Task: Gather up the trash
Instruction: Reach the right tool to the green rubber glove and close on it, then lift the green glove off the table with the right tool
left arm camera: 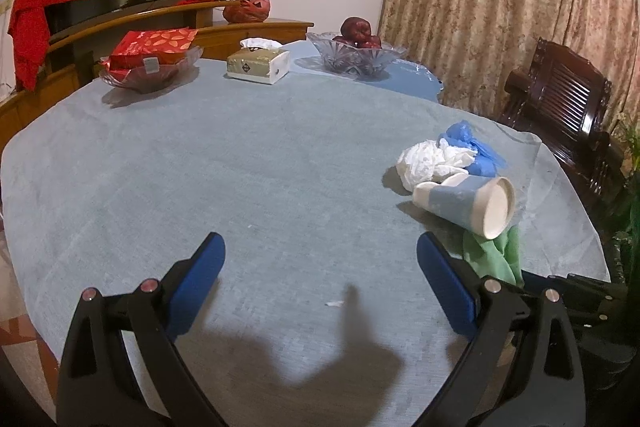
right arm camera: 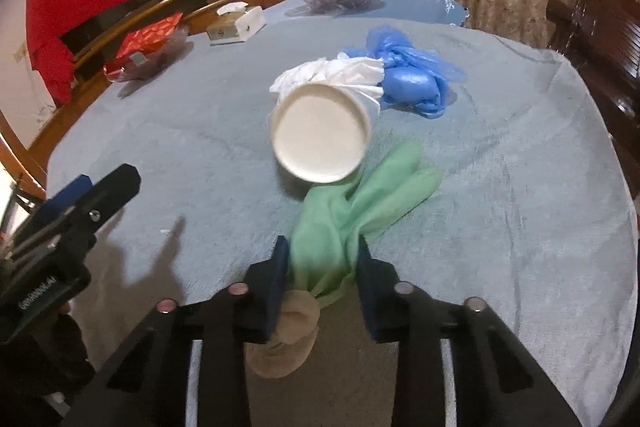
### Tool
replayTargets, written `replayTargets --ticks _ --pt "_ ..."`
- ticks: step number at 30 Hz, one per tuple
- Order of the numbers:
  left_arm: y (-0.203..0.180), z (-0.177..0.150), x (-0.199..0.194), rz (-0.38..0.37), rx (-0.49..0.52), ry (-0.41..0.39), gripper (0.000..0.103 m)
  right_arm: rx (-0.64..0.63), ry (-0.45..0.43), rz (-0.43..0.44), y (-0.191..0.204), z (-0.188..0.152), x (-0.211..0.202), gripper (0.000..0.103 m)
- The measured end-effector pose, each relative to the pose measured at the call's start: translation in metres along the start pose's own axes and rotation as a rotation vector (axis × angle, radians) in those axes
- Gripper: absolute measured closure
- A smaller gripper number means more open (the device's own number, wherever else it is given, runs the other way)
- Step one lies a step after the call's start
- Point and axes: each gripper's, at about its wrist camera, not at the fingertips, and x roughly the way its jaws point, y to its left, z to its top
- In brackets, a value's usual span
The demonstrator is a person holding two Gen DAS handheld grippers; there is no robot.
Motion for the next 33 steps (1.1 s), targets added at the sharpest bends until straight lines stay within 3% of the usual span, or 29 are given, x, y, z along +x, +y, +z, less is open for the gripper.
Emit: replayTargets --ticks 4,15,20,25,30,33 --pt "-0.008 0.001 -0.003 -0.012 0.007 -0.001 0.009 0.007 -0.013 -0.021 -0.010 -0.001 -0.011 0.079" --pt "-0.045 -0.001 -0.007 -0.072 0.037 0.002 0.009 0.051 -0.036 -0.161 -0.073 -0.007 -0.045 0.079" --pt "-0.059 -0.002 -0.006 -0.091 0.053 0.006 0.009 0.089 -0.020 -0.150 -0.083 -0.006 -0.038 0.069" --pt "-0.069 -0.001 -0.004 -0.101 0.064 0.005 0.009 0.100 -0.017 -0.141 -0.083 -0.006 -0.028 0.066" --pt "-0.074 0.001 0.001 -0.105 0.064 0.008 0.009 0.098 -0.020 -0.112 -0.087 -0.006 -0.028 0.078" --pt "-0.084 0.002 0.008 -0.113 0.074 0.014 0.009 0.083 -0.048 -0.139 -0.091 -0.001 -0.034 0.081"
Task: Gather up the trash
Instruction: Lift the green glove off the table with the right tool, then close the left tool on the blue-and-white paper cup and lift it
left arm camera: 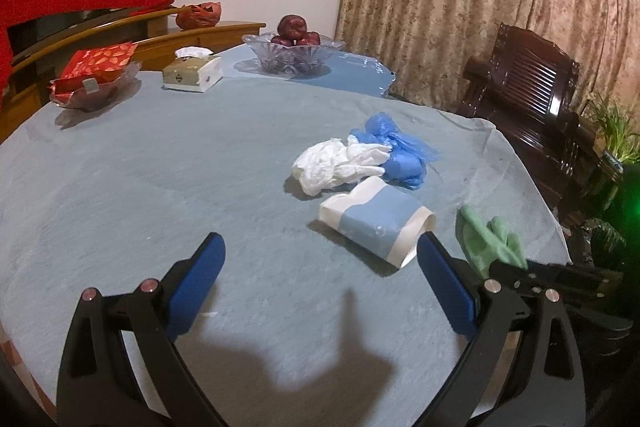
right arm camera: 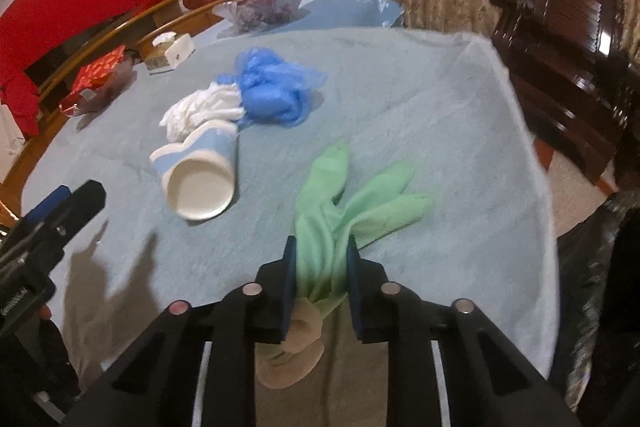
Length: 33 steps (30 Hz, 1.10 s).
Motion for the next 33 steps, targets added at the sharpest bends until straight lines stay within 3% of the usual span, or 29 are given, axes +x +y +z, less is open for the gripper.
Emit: replayTargets --ticks 6,13,21,26,29,33 --pt "-0.023 0.008 0.023 -0.027 0.005 0.020 0.009 0.019 -0.015 -0.030 -0.024 0.014 0.001 0.082" --pt "-0.047 0.013 0.055 0.006 0.004 0.059 0.009 0.026 -0.010 -0.037 -0.041 0.021 0.007 0.082" --pt "-0.050 0.016 0.077 0.055 -0.017 0.119 0.009 0.014 -0.004 -0.023 -0.042 0.021 0.014 0.082" --pt "-0.044 0.014 0.079 0.048 -0.041 0.138 0.010 0.017 -0.004 -0.020 -0.041 0.021 0.016 0.082" --pt "-0.041 0.014 0.078 0.025 -0.050 0.140 0.029 0.019 -0.005 -0.019 -0.041 0.021 0.015 0.082" --pt "-0.036 0.011 0.075 -0.011 -0.058 0.145 0.040 0.017 -0.005 -0.017 -0.039 0.020 0.014 0.082"
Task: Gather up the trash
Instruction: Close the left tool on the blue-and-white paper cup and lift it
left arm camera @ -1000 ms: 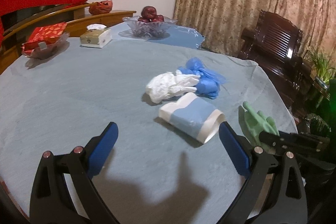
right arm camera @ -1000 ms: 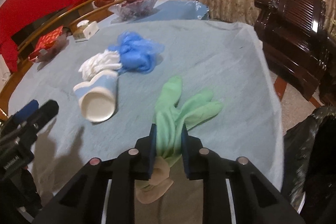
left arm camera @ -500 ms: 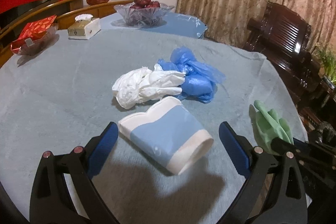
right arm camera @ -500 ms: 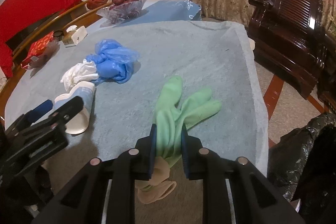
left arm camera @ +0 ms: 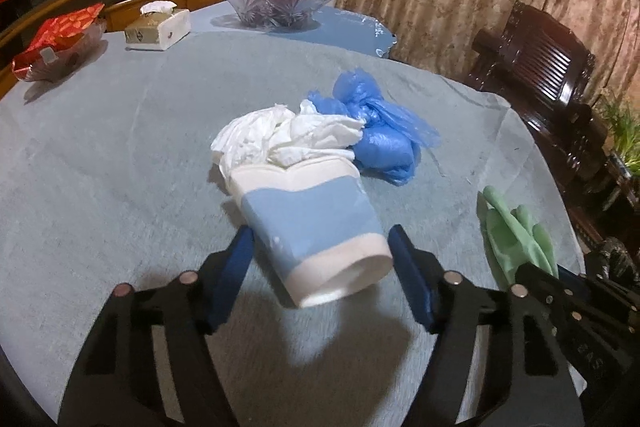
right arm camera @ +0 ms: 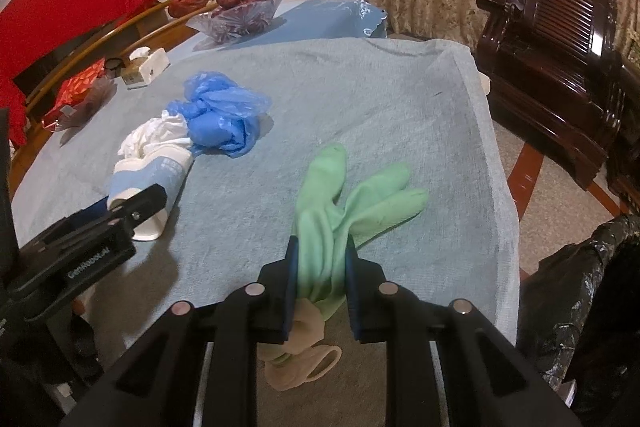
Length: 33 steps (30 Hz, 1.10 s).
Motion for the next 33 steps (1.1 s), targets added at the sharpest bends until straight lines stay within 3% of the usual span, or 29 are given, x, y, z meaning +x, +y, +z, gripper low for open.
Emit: replayTargets --ticks 5,9,13,15,16,17,22,33 --pt "0.005 -0.002 -0.004 -0.014 0.005 0.000 0.044 0.001 0.002 -0.006 0.001 -0.001 0.002 0.080" --pt "0.006 0.000 0.001 -0.009 0.001 0.016 0.032 0.000 0.009 -0.014 0.002 0.000 0.004 0.075" --pt "0.005 0.003 0.007 -0.002 -0.008 0.035 0.028 0.020 0.014 -0.023 -0.002 0.000 0.006 0.068" --pt "0.007 0.005 0.009 -0.005 -0.017 0.038 0.028 0.029 0.016 -0.025 -0.004 -0.001 0.006 0.065" --pt "0.007 0.005 0.010 -0.004 -0.015 0.037 0.035 0.031 0.017 -0.022 -0.004 -0.001 0.007 0.065" --pt "0.006 0.005 0.011 -0.005 -0.006 0.042 0.043 0.031 0.020 -0.015 -0.005 -0.001 0.008 0.069" --pt "0.004 0.006 0.007 -0.023 -0.002 0.032 0.050 0.036 0.015 0.022 -0.003 0.000 0.004 0.081" --pt "-0.014 0.001 -0.048 -0.055 0.064 -0.054 0.051 0.024 -0.061 0.047 0.002 0.005 -0.040 0.084"
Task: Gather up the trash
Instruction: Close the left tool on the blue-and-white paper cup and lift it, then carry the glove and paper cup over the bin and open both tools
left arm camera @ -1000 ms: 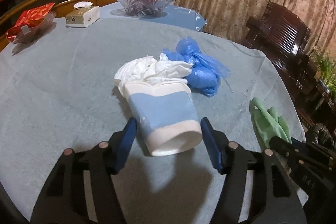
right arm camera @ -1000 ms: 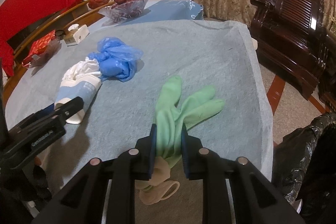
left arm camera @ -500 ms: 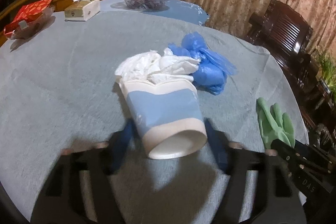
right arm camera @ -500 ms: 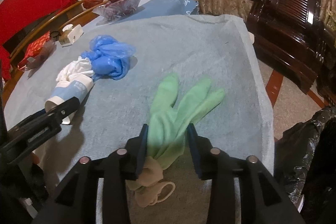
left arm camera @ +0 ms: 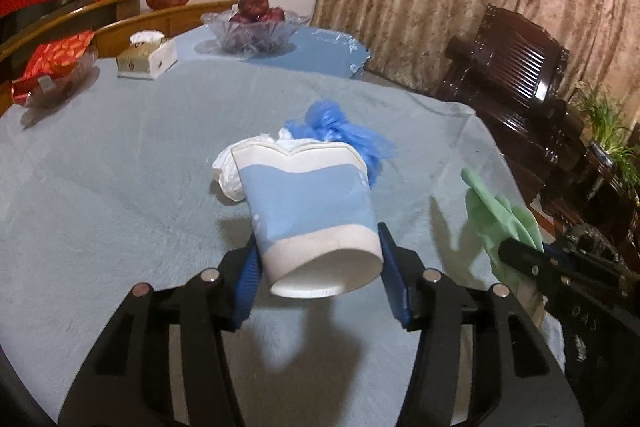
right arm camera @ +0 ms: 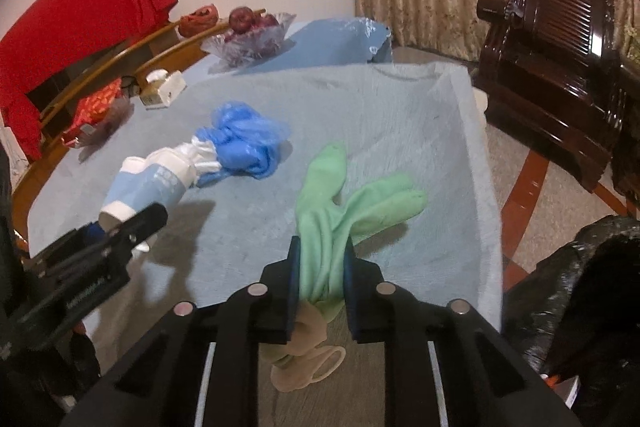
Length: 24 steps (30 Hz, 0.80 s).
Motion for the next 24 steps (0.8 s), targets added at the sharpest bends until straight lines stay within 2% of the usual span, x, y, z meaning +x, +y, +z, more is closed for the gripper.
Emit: replayTargets --ticks 8,24 --pt "-0.016 0.003 -0.041 -0.007 0.024 -0.052 0.051 -0.004 -0.058 -0.014 -0.001 0.005 -0.042 0.084" --pt "-0.079 -0.005 -0.111 -0.097 0.096 -0.124 0.051 0.014 -0.192 -0.051 -0.026 -0.003 -0.147 0.084"
